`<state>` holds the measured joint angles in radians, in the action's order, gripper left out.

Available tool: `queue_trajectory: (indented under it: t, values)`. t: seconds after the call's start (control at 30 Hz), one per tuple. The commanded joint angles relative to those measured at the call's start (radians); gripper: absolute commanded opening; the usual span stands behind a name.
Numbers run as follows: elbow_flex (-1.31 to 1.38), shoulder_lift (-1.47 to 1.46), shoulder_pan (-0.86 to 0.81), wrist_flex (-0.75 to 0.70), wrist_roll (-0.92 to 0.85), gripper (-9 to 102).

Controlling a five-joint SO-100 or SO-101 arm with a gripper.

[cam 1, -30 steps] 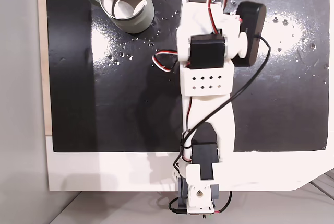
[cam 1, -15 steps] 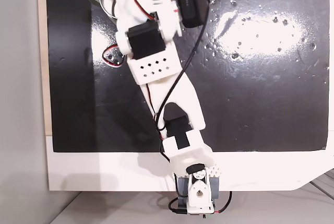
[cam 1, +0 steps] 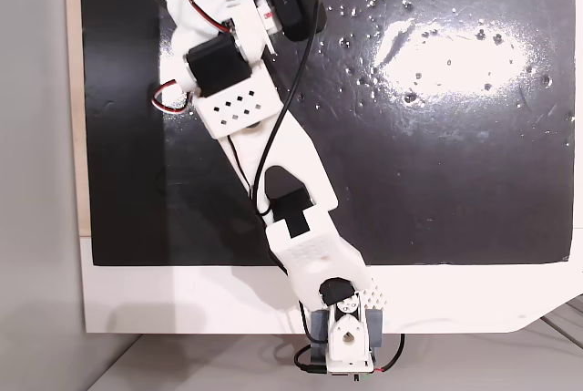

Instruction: Grasp a pengrip and put it in the cup.

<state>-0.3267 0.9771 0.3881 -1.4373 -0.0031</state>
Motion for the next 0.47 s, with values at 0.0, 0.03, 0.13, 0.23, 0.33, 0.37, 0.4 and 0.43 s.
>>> queue_trajectory:
  t: [0.0, 0.03, 0.13, 0.23, 0.33, 0.37, 0.4, 0.43]
  values:
    - [0.063, 0.018, -0.012, 0.021, -0.002, 6]
    - [0.064, 0.018, -0.012, 0.018, 0.002, 10]
    - [0.067, 0.018, -0.009, 0.014, 0.003, 14]
    - [0.067, 0.018, -0.008, 0.011, 0.005, 15]
    - [0.067, 0.023, -0.008, 0.008, 0.005, 15]
    - [0.067, 0.025, -0.009, 0.006, 0.005, 15]
    - [0.067, 0.028, -0.011, 0.005, 0.005, 15]
    - [0.067, 0.031, -0.011, 0.005, 0.005, 15]
